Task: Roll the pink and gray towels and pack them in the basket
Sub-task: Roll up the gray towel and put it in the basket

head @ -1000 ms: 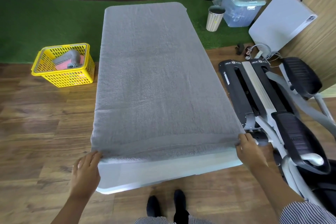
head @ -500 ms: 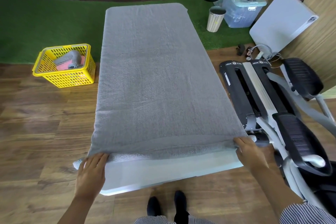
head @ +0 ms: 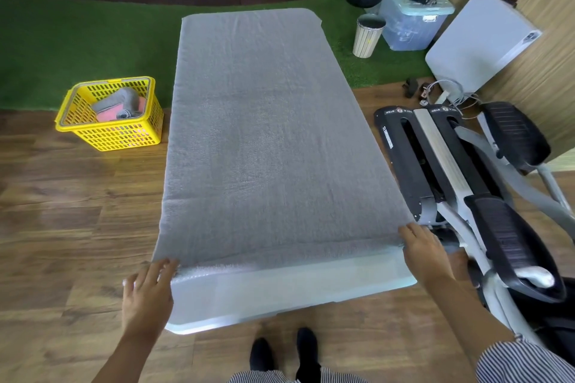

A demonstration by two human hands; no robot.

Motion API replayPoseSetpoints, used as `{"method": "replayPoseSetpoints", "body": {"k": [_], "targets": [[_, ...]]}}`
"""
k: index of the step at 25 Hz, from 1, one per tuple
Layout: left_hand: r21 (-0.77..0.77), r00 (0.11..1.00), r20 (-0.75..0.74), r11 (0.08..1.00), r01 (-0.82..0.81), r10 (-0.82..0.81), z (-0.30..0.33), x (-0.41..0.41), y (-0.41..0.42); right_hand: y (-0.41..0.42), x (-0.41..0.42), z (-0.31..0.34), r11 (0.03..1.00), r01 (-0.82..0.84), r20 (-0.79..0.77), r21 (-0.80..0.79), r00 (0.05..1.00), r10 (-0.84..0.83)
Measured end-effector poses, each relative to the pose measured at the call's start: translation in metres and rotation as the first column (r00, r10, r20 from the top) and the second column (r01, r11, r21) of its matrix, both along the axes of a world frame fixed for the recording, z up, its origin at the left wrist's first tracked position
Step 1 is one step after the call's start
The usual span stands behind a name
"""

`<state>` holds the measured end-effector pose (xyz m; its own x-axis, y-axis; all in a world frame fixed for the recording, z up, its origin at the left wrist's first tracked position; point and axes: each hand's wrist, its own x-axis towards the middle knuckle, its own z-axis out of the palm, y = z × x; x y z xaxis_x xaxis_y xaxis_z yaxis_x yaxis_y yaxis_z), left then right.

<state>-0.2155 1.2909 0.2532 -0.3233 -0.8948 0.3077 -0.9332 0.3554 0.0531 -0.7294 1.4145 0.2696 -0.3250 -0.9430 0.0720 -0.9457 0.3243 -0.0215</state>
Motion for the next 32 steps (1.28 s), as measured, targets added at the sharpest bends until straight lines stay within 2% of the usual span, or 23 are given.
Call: {"method": "replayPoseSetpoints", "body": {"k": [3,6,11,15,18,20,22,24,28,32], "targets": [[0.002,0.997,-0.03,0.998,0.069,-0.069,0.0,-0.006,0.0,0.002,0.002,0.001,0.999,-0.033,0.032,-0.018,0.999,0.034],[0.078,0.997,-0.05,0.995,0.057,-0.053,0.0,-0.008,0.004,0.006,0.004,-0.002,1.0,-0.001,0.112,0.024,0.994,-0.001],[0.085,1.0,-0.001,0.996,0.021,-0.021,-0.002,-0.012,0.002,0.002,0.002,-0.002,0.996,-0.005,0.111,0.091,0.994,-0.005],[0.162,0.997,0.064,0.986,0.021,-0.032,0.006,-0.012,0.005,0.002,0.008,0.006,0.991,-0.003,0.116,0.132,0.993,-0.013],[0.179,0.997,0.03,0.981,0.071,-0.078,0.003,0.0,0.003,0.006,0.004,0.006,0.986,0.019,0.175,0.163,0.983,-0.048],[0.155,0.998,-0.061,0.988,0.004,0.005,0.004,0.001,0.004,0.01,0.002,0.006,0.995,-0.019,0.186,0.093,0.983,0.001],[0.177,0.976,-0.133,0.973,-0.149,0.174,0.011,-0.007,0.006,0.01,0.003,0.007,0.998,0.042,0.237,0.037,0.97,-0.05],[0.201,0.951,-0.189,0.957,-0.208,0.246,0.012,-0.013,0.008,0.01,0.001,0.006,0.995,0.098,0.274,0.014,0.957,-0.098],[0.245,0.948,-0.282,0.966,-0.078,0.148,0.005,0.001,0.012,0.014,0.001,0.002,0.995,0.09,0.348,0.053,0.932,-0.103],[0.109,0.981,-0.177,0.992,-0.065,0.084,0.004,0.002,0.009,0.011,-0.001,0.007,0.986,0.091,0.324,0.136,0.937,-0.131]]}}
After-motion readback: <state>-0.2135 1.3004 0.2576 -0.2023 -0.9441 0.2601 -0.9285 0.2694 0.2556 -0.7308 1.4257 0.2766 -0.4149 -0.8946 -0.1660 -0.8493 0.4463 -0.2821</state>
